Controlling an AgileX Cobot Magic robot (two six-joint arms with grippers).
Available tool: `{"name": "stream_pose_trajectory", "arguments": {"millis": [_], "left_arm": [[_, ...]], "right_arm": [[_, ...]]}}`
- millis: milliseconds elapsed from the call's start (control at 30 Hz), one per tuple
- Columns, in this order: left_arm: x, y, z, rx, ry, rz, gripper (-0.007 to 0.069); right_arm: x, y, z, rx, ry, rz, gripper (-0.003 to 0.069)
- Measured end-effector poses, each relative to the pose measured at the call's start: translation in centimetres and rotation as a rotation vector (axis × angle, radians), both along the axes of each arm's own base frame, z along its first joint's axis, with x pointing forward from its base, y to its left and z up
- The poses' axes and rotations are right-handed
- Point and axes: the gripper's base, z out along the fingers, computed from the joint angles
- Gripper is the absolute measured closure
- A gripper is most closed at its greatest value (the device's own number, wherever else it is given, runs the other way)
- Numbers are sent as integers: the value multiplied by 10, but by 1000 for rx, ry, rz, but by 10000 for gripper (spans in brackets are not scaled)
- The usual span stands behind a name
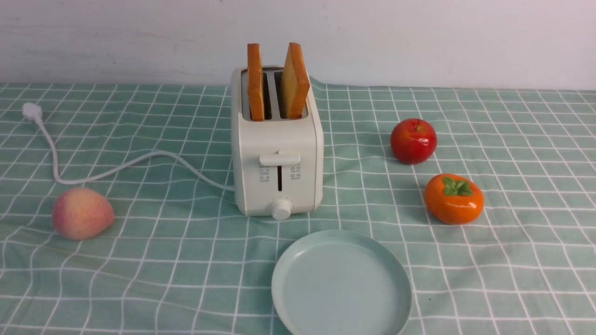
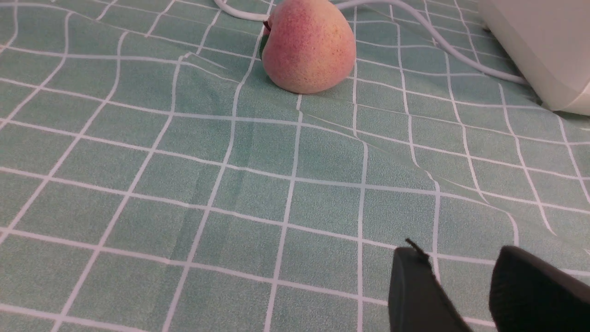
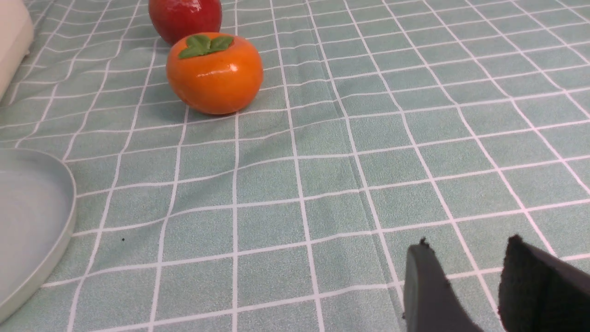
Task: Take toasted bread from bread machine on blue coffee table place on plate.
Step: 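Grasp the toast slice in the toaster and pull it up out of the slot with the right gripper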
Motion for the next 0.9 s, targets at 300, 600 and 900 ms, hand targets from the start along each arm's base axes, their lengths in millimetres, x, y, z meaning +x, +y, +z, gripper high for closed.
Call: {"name": "stream_pose_trajectory", "arguments": {"millis": [300,600,900], "left_arm": [[0,0,0,1,-5,0,384],[1,0,2,5,-27,-1,384],[5,-2,29,-4,-326,-23,384]], "right_arm": [[0,0,0,0,0,0,419],[2,-1,4,-10,-68,-4,419],[4,-2,29,-52,-351,-14,419]]}}
